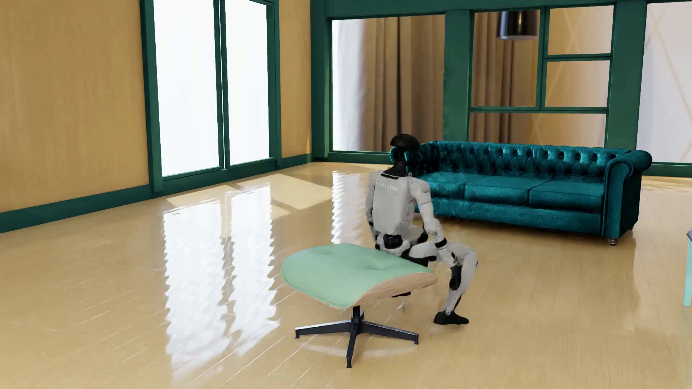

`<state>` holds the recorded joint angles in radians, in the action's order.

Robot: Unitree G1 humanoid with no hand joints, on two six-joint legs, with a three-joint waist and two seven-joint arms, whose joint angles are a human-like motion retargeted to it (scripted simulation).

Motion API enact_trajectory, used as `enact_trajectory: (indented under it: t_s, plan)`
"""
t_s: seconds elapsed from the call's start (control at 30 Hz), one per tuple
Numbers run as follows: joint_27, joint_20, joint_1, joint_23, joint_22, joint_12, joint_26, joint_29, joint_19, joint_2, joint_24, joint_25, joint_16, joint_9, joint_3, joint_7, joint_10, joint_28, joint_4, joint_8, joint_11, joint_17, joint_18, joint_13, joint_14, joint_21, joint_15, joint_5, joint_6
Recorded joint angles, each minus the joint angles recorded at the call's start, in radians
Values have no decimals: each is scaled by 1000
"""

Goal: Get off of the chair

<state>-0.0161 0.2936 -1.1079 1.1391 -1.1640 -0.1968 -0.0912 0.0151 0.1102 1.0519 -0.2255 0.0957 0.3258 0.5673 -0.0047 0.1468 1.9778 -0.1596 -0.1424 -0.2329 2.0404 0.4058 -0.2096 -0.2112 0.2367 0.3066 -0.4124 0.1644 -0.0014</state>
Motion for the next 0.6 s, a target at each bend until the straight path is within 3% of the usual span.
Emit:
enact_trajectory:
  t_s: [0.03, 0.07, 0.1, 0.13, 0.17, 0.23, 0.3, 0.43, 0.5, 0.57, 0.6]
  plan:
    - [14, 11, 2, 50, -23, 26, -16, 89, -1, -2, -67, 60, -17, -1, 0, -1, 1, -62, -3, 1, -1, -2, 0, 30, 1, -2, -1, -1, 1]
    - [36, 5, 4, 57, -32, 61, -22, 146, -2, -4, -81, 114, -31, -2, 0, -1, 1, -84, -4, 1, -1, -4, -1, 79, 0, -12, -1, 1, 1]
    - [49, -14, 5, 47, -32, 98, -16, 159, -3, -5, -53, 138, -40, 0, 1, -1, 0, -58, -6, 3, -1, -7, -2, 132, 0, -31, -2, 3, 2]
    - [41, -37, 7, 29, -23, 132, 15, 157, -4, -8, 19, 127, -43, 5, 1, -3, 0, -17, -7, 5, -1, -14, -1, 183, -3, -46, -3, 6, 3]
    - [48, -62, 9, 17, -2, 156, 9, 146, -3, -11, 55, 106, -39, 12, 2, -4, -1, 7, -10, 7, -2, -23, -1, 222, -4, -66, -3, 6, 3]
    - [58, -73, 10, -20, 61, 173, -20, 135, -3, -11, 44, 85, -17, 22, 2, -3, -4, 4, -16, 5, -2, -40, -11, 277, -10, -96, -4, 9, 0]
    - [58, -86, 8, -83, 130, 183, -26, 130, -2, -6, 90, 45, 8, 29, -1, -3, -4, 22, -21, 2, -1, -39, -18, 296, -14, -118, -1, 10, -1]
    - [76, -157, -17, -546, 564, 226, -54, -118, 3, 21, 269, -61, 94, 47, -4, 5, 2, 253, -28, -4, 1, 70, -25, 313, -15, -124, 7, 2, -1]
    - [130, -158, -34, -792, 820, 193, -116, -279, 9, 36, 288, -29, 163, 63, -4, 13, 5, 377, -30, -6, 2, 136, -32, 250, -17, -82, 8, 0, -8]
    - [170, -115, -61, -959, 1015, 106, -170, -402, 17, 58, 272, 22, 255, 81, -3, 18, 10, 472, -33, -8, 4, 228, -37, 116, -16, 30, 6, -3, -13]
    - [186, -71, -77, -1017, 1086, 41, -182, -389, 24, 74, 244, 53, 316, 88, -1, 21, 14, 435, -37, -11, 7, 285, -41, 35, -15, 106, 5, -2, -17]
